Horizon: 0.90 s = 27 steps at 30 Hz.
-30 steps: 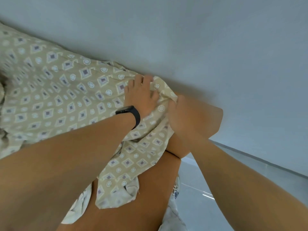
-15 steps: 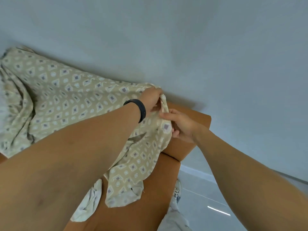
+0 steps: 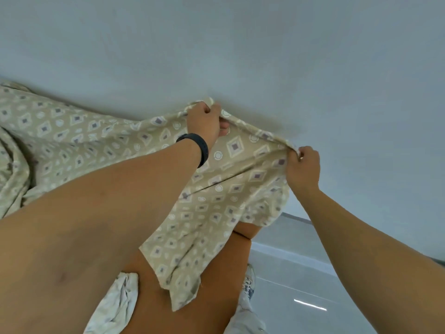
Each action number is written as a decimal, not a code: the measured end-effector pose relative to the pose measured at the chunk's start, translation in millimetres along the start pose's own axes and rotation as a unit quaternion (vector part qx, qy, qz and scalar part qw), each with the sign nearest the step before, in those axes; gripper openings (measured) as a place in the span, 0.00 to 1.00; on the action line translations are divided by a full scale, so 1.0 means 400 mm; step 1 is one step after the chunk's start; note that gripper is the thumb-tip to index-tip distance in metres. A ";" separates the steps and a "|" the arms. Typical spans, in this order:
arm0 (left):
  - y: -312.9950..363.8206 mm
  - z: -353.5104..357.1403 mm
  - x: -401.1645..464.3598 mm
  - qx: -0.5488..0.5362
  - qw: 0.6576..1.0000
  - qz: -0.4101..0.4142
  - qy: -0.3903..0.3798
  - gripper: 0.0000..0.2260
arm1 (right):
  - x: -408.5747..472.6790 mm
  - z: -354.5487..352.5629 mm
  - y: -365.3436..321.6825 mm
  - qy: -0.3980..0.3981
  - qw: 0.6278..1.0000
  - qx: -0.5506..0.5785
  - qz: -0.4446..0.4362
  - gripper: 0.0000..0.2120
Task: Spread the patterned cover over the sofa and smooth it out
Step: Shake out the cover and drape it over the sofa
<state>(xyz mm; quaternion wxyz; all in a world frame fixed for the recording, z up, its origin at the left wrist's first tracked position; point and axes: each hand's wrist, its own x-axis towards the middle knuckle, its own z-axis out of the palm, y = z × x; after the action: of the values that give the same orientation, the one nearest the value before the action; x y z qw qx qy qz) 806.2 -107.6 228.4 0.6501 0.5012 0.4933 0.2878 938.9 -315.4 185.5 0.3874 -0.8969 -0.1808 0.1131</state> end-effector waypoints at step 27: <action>-0.304 -0.114 -0.029 0.675 0.713 0.180 -0.053 0.25 | -0.051 0.195 0.175 -0.217 0.953 -0.211 -0.003 0.13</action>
<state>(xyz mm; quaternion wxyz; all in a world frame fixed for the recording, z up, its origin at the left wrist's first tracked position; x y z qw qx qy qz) 745.1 -141.2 118.0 0.0993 0.9005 0.4218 -0.0374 910.2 -317.3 82.7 0.1410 -0.9114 -0.2829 0.2633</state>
